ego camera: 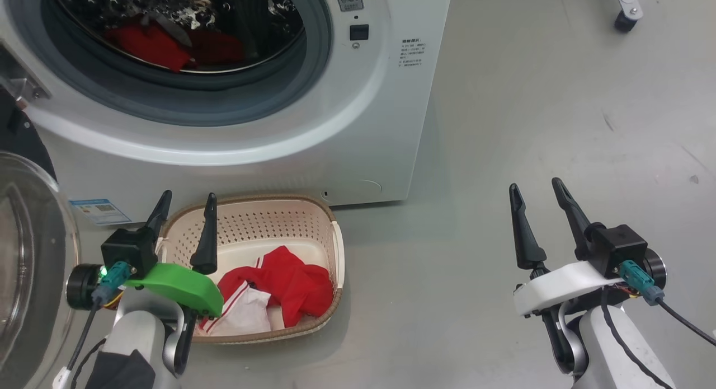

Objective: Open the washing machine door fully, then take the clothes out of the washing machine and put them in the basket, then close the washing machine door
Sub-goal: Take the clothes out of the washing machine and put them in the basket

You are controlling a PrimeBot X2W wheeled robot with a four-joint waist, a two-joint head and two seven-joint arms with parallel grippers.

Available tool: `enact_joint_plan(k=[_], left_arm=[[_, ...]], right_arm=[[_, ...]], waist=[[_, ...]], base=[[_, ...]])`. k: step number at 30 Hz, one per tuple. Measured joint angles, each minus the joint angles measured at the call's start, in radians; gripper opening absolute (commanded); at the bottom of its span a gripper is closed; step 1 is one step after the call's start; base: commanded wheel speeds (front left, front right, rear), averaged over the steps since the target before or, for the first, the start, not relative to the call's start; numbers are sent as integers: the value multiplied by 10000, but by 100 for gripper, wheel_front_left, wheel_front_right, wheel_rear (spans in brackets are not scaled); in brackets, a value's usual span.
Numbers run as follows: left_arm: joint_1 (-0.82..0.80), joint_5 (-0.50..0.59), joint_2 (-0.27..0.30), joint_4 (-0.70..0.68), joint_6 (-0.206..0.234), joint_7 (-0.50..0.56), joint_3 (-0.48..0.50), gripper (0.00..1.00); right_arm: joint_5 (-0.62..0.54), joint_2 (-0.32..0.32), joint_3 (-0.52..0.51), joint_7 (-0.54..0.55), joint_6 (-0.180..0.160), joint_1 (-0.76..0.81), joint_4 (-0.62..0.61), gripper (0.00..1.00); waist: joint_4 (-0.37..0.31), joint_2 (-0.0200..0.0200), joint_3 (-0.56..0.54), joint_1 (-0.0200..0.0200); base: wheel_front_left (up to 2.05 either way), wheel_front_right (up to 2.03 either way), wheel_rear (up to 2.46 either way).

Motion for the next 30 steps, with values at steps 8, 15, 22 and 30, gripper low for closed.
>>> enact_joint_plan(k=[8, 15, 22, 30], left_arm=[[771, 194, 2, -748, 236, 0, -42, 100], [1591, 242, 4, -1191, 414, 0, -192, 100], [2142, 259, 2, -1501, 506, 0, -372, 100], [2613, 259, 4, -1925, 623, 17, -408, 100]], right_arm=[[-79, 19, -79, 0, 35, 455, 48, 100], [-90, 33, -182, 0, 36, 860, 56, 100], [-169, 63, -236, 0, 36, 1185, 46, 100], [-207, 71, -249, 0, 125, 1525, 56, 100]], waist=[[150, 0, -710, 0], [170, 0, -1206, 0], [179, 0, -1597, 0], [210, 0, -1919, 0]], base=[[0, 0, 0], [0, 0, 0], [0, 0, 0], [0, 0, 0]])
